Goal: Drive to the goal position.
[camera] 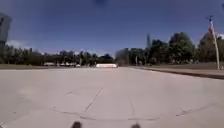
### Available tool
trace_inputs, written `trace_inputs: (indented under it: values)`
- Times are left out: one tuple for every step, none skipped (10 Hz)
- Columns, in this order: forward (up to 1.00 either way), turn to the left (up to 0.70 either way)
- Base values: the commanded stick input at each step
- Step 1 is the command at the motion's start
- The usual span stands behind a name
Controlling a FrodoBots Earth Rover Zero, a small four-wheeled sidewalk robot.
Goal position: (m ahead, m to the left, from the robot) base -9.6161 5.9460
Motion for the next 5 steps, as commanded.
trace_inputs:
  values:
    - [0.85,0.04]
    - [0.85,0.04]
    - [0.85,0.04]
    - [0.85,0.04]
    - [0.85,0.04]
